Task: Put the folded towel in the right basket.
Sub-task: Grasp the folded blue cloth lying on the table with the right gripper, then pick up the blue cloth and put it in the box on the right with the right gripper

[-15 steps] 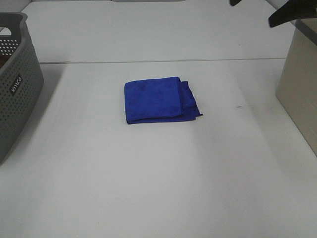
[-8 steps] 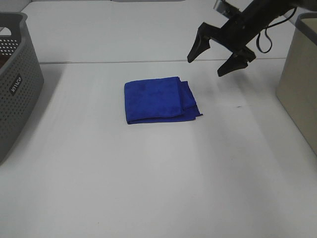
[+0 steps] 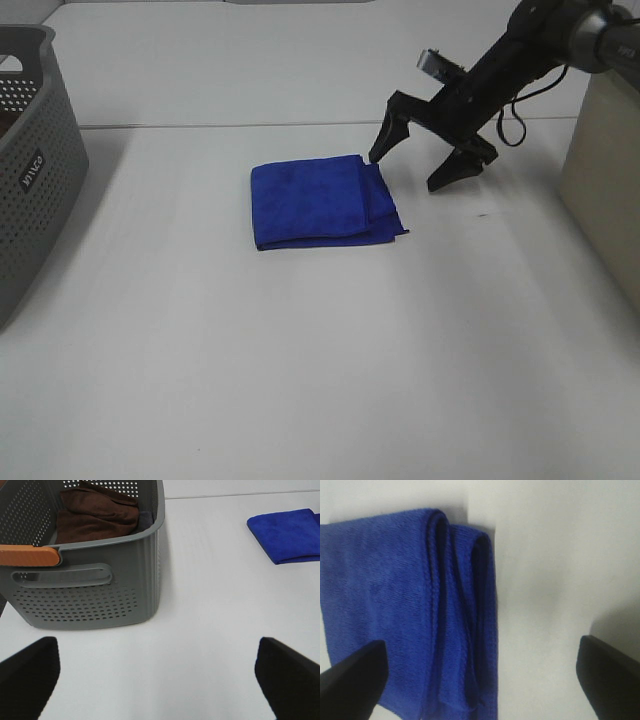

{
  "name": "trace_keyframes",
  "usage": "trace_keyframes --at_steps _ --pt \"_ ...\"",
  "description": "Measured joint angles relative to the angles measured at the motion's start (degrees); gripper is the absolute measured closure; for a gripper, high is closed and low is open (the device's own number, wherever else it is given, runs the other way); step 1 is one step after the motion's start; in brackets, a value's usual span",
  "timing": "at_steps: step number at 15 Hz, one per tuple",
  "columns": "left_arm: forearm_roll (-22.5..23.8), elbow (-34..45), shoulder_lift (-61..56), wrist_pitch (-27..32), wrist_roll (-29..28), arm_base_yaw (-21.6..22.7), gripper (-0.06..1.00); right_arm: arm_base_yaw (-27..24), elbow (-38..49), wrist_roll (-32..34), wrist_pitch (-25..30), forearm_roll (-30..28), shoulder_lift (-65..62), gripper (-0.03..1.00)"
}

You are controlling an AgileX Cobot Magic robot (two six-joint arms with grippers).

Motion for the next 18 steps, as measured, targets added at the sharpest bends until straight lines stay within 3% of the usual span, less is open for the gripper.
trace_keyframes --at_steps 5,7,8,10,11,13,15,16,18 --pt "0.0 0.0 0.0 0.0 0.0 0.0 -0.04 4.7 -1.32 1.09 -0.11 4.01 3.38 0.02" --pt "0.0 0.0 0.0 0.0 0.0 0.0 -0.04 6.93 -1.43 1.66 -2.23 5.33 3.95 0.08" --pt "0.0 0.0 0.0 0.0 0.0 0.0 -0.04 8.71 -1.49 1.72 -3.84 5.39 4.3 0.19" --pt "0.0 0.0 0.0 0.0 0.0 0.0 -0.04 11.69 -1.32 3.38 -6.76 4.35 5.33 0.68" --pt "0.0 0.0 0.0 0.0 0.0 0.0 -0.04 12.43 -1.32 3.72 -6.99 4.58 5.67 0.87" --pt "0.0 0.0 0.0 0.0 0.0 0.0 -0.04 12.55 -1.49 3.72 -6.42 4.58 5.67 0.88" --pt "0.0 0.0 0.0 0.0 0.0 0.0 -0.04 12.49 -4.35 3.67 -0.92 2.35 5.79 0.88" --pt "0.06 0.0 0.0 0.0 0.0 0.0 -0.04 12.49 -11.63 2.06 2.64 -1.09 5.79 0.88" --pt "0.29 0.0 0.0 0.0 0.0 0.0 -0.04 12.43 -16.27 1.89 2.81 -3.15 3.09 0.88"
